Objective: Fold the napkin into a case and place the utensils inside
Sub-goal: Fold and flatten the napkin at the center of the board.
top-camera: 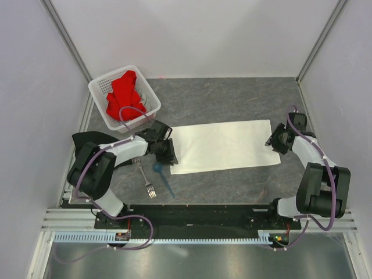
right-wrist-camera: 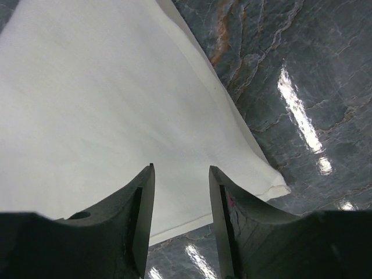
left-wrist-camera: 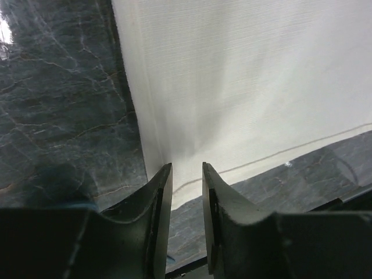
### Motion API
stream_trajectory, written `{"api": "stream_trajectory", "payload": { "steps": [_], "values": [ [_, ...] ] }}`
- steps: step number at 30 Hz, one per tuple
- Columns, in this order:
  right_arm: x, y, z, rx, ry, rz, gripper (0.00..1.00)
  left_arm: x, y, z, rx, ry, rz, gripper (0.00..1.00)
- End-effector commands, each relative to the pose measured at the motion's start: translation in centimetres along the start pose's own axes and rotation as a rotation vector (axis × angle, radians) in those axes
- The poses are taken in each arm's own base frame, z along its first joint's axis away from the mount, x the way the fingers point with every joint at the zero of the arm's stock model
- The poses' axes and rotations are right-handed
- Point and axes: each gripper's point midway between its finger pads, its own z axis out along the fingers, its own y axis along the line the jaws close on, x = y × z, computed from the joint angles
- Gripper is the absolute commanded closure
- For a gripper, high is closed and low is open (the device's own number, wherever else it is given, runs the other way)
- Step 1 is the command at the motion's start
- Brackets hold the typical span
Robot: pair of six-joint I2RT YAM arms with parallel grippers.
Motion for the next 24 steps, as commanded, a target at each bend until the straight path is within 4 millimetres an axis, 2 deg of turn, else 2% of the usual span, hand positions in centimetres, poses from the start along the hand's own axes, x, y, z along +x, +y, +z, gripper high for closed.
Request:
{"api": "stream_trajectory", "payload": {
  "steps": [1,6,8,11,12,13,14,15,16,17,18,19,20,21,22,23,24],
  "values": [
    [0.6,-1.6,1.4,0.042,-0.015,0.032,0.51,-0.9,0.5,1.6,-0.009,-0.020,0.041,0.66],
    [2.3,-5.0,2.3,0.129,0.027,0.134,0.51,-1.5,-0.2,3.6,-0.008,0.015,0.036,0.66],
    [3.3,-6.6,2.2,0.178,0.039,0.175,0.51,-2.1,-0.9,3.5,0.012,0.011,0.045,0.67],
    [3.1,-7.0,1.2,0.183,0.018,0.140,0.51,-3.8,-3.0,1.7,0.024,-0.068,0.116,0.66],
    [2.4,-6.3,0.4,0.156,-0.013,0.111,0.49,-4.7,-3.5,0.8,0.016,-0.106,0.133,0.65],
    [1.6,-5.6,-0.2,0.143,-0.040,0.081,0.46,-4.7,-4.1,-0.6,0.018,-0.122,0.152,0.64],
    [1.0,-4.1,-1.2,0.118,-0.085,0.015,0.43,-4.7,-4.0,-1.4,0.010,-0.131,0.167,0.62],
    [0.7,-3.1,-1.9,0.112,-0.107,-0.036,0.35,-4.6,-3.4,-1.8,-0.014,-0.141,0.167,0.62],
    [-0.3,-1.5,-2.8,0.089,-0.145,-0.074,0.31,-4.5,-3.3,-3.3,-0.016,-0.160,0.164,0.62],
    [0.1,1.0,-3.5,0.045,-0.159,-0.150,0.29,-4.3,-3.2,-3.8,-0.017,-0.169,0.163,0.62],
    [0.0,2.2,-3.9,0.029,-0.169,-0.188,0.26,-3.5,-2.1,-3.9,-0.039,-0.169,0.156,0.62],
    [-0.5,4.6,-4.7,-0.024,-0.191,-0.231,0.25,-3.4,-2.1,-4.9,-0.022,-0.195,0.136,0.64],
    [0.7,7.6,-4.6,-0.095,-0.177,-0.304,0.25,-3.0,-1.9,-5.2,-0.009,-0.196,0.123,0.65],
    [1.0,10.6,-5.3,-0.193,-0.168,-0.366,0.25,-1.5,-1.1,-4.8,0.006,-0.158,0.106,0.67],
    [1.8,12.8,-5.4,-0.253,-0.151,-0.416,0.25,-1.5,-0.9,-4.9,0.027,-0.162,0.068,0.73],
    [4.8,15.6,-4.8,-0.297,-0.093,-0.511,0.25,-0.4,-0.4,-4.9,0.048,-0.147,0.048,0.75],
    [5.0,18.2,-5.5,-0.333,-0.104,-0.558,0.27,-0.4,-0.2,-4.8,0.062,-0.150,0.027,0.76]
  ]
}}
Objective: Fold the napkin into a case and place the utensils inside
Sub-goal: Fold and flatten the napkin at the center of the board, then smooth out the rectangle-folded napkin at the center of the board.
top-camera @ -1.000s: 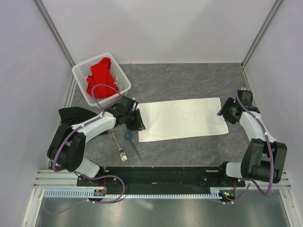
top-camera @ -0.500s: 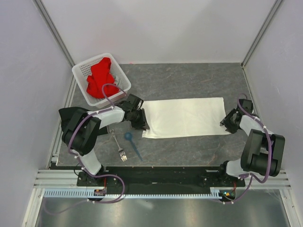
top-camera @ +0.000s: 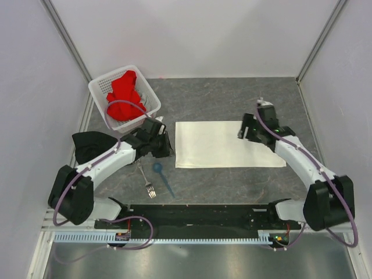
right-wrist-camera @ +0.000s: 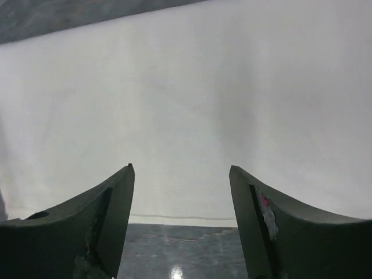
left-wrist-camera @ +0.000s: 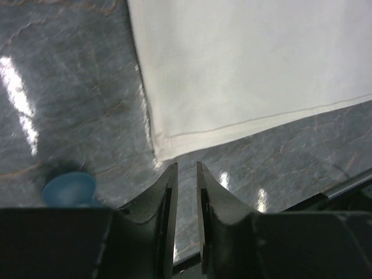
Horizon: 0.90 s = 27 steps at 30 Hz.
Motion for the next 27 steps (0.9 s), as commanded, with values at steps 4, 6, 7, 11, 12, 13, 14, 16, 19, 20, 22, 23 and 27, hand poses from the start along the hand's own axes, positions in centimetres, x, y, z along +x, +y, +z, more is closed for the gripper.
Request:
{"api": "stream_trajectory", "payload": {
  "steps": [4,6,7,11,12,13,14,16,19,20,22,23,27],
  "values": [
    [4.4,17.6,1.3,-0.313,0.121,-0.324,0.36,3.2,1.2,0.5,0.089,0.060,-0.145,0.82],
    [5.0,20.4,1.3,-0.403,0.139,-0.290,0.44,3.3,1.2,1.1,0.092,0.076,-0.162,0.85],
    [6.8,21.9,1.5,-0.451,0.195,-0.286,0.45,3.3,1.0,1.3,0.098,0.081,-0.167,0.86],
    [9.1,26.0,1.1,-0.537,0.213,-0.347,0.50,4.0,1.1,1.8,0.111,0.102,-0.186,0.87],
    [9.6,26.5,1.1,-0.546,0.218,-0.362,0.52,4.0,1.1,2.1,0.113,0.104,-0.187,0.88],
    [10.8,27.0,1.4,-0.548,0.238,-0.379,0.54,4.2,1.2,2.2,0.111,0.107,-0.190,0.88],
    [11.0,27.6,1.5,-0.555,0.240,-0.382,0.57,4.2,1.3,2.3,0.107,0.107,-0.192,0.88],
    [12.1,28.0,1.9,-0.548,0.259,-0.389,0.59,4.5,1.5,2.9,0.102,0.124,-0.200,0.88],
    [13.2,29.0,2.1,-0.560,0.269,-0.402,0.61,5.2,1.8,3.6,0.097,0.150,-0.217,0.89],
    [13.1,29.3,2.1,-0.559,0.264,-0.398,0.62,5.2,1.8,3.7,0.098,0.153,-0.223,0.89],
    [13.9,29.7,2.4,-0.552,0.276,-0.404,0.63,5.7,2.1,4.1,0.093,0.169,-0.229,0.90],
    [13.8,29.8,2.6,-0.533,0.269,-0.392,0.63,5.7,2.0,4.2,0.095,0.171,-0.232,0.90],
    [14.9,29.8,3.1,-0.496,0.284,-0.404,0.66,5.9,2.3,4.6,0.088,0.175,-0.239,0.90]
  ]
}}
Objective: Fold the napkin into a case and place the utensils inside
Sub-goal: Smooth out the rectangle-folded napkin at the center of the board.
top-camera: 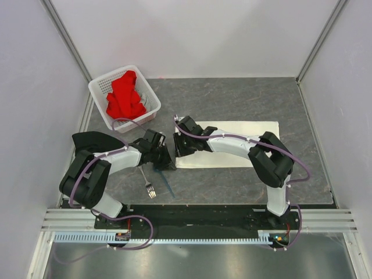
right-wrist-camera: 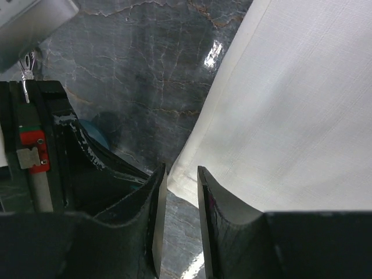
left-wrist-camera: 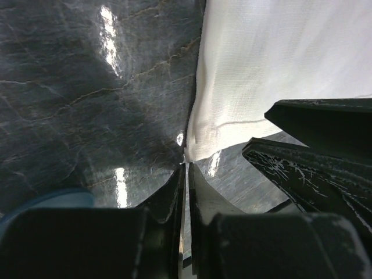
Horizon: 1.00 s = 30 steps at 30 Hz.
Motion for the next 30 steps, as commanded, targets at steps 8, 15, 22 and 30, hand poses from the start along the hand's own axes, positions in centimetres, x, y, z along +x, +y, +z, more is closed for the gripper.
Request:
{"api": "stream_trajectory", "payload": {
  "steps": [8,15,22,30],
  "values": [
    [-0.3,0.7,0.8,0.141,-0.022,-0.044,0.68,0.2,0.4,0.8,0.005,0.003,-0.037,0.91],
    [0.9,0.8,1.4,0.185,0.004,-0.084,0.71,0.5,0.7,0.5,0.002,-0.005,-0.044,0.91],
    [1.7,0.7,2.4,0.200,0.025,-0.101,0.71,0.3,0.5,0.1,0.008,-0.015,-0.044,0.91],
    [2.0,0.3,2.7,0.217,0.032,-0.114,0.74,0.3,0.8,0.0,-0.002,-0.015,-0.044,0.91]
  ]
}}
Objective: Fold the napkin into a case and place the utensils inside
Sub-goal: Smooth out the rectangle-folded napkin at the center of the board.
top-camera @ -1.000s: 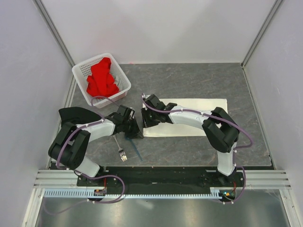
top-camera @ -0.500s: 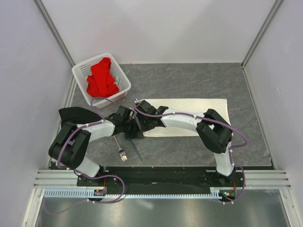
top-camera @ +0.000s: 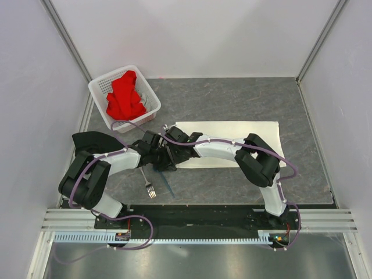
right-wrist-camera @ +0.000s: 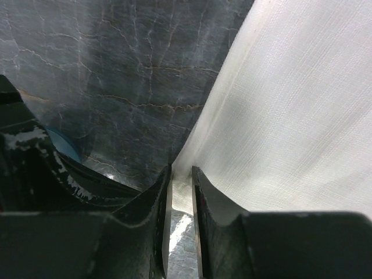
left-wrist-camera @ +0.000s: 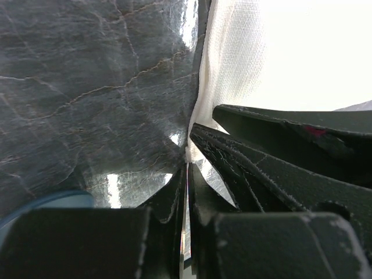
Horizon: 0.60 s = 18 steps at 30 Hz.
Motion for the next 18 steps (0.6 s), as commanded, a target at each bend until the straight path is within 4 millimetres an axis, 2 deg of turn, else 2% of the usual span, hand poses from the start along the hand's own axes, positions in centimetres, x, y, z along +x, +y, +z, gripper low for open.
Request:
{"api": "stream_trajectory", "payload": {
  "steps": [1,7,14,18],
  "values": [
    [-0.9,0.2,-0.1,0.020,-0.023,-0.019,0.80,-0.1,0.5,-0.3,-0.019,-0.013,-0.020,0.91],
    [-1.6,0.4,-0.8,0.019,-0.038,-0.020,0.94,0.0,0.6,-0.3,-0.024,-0.013,-0.017,0.92],
    [-3.2,1.2,-3.3,-0.017,-0.077,-0.011,0.94,-0.1,0.7,-0.2,-0.026,-0.011,-0.019,0.92],
    [-2.9,1.6,-3.6,-0.044,-0.057,0.000,0.95,-0.3,0.5,-0.3,-0.021,-0.016,-0.017,0.92]
  ]
}}
